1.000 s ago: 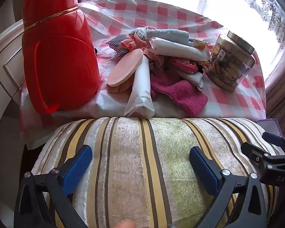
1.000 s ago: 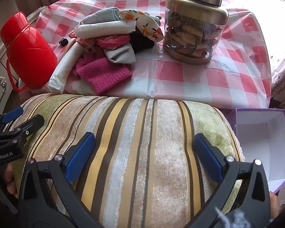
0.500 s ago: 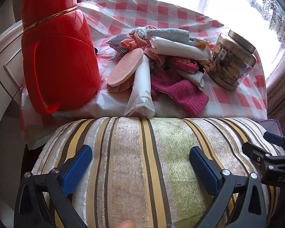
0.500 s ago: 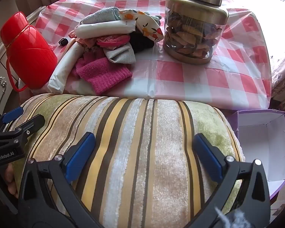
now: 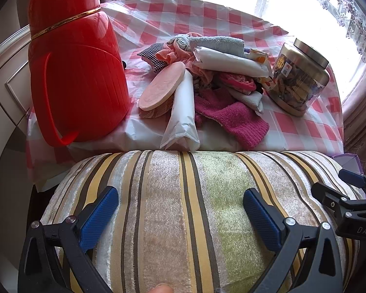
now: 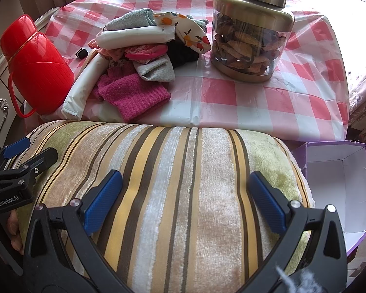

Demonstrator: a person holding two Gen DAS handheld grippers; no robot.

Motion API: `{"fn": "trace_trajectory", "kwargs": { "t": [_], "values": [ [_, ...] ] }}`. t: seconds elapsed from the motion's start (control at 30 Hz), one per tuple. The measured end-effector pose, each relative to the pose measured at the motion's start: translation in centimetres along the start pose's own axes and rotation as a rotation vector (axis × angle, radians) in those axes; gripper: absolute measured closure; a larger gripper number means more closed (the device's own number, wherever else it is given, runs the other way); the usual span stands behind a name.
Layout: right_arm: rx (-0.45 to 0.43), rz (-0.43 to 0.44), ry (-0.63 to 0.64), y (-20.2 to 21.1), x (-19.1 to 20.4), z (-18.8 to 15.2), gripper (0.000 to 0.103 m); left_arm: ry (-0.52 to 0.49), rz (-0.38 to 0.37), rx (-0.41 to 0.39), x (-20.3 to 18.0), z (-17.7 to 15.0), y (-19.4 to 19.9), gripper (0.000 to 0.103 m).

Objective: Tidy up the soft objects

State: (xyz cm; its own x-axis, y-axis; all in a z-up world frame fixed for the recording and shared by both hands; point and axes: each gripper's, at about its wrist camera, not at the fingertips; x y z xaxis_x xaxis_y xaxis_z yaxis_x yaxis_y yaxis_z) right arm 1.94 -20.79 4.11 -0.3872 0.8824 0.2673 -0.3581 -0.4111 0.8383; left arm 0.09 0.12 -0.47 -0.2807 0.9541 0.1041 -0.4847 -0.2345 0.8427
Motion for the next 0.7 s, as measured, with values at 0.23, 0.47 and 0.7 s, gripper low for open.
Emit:
{"fn": "trace_trajectory", "kwargs": {
  "t": [0.23,0.47,0.7],
  "values": [
    [0.0,0.001,0.0,0.01,-0.04,0.0,0.0,-0.004,0.003,0.0,-0.04,0.05,0.01,0.0],
    [0.001,0.001,-0.001,0.02,-0.04,0.0,0.0,-0.005,0.003,0.0,-0.1,0.1,0.04,0.0],
    [0.001,0.001,-0.001,0.0,-0.03,-0.01,0.0,-0.005,0.003,0.0,-0.13,0.13,0.05,0.0]
  ]
}}
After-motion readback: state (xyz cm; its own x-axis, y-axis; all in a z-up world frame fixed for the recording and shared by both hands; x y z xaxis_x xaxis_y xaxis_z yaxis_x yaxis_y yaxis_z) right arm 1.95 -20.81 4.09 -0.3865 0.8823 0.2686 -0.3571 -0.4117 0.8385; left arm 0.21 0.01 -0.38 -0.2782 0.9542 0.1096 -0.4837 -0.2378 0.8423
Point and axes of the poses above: each gripper's, at about its wrist camera, not at the fingertips, and y roughly against the way its jaws point, x to its left, z to its top, and after that the axes turned 14 degrees about z, right-handed
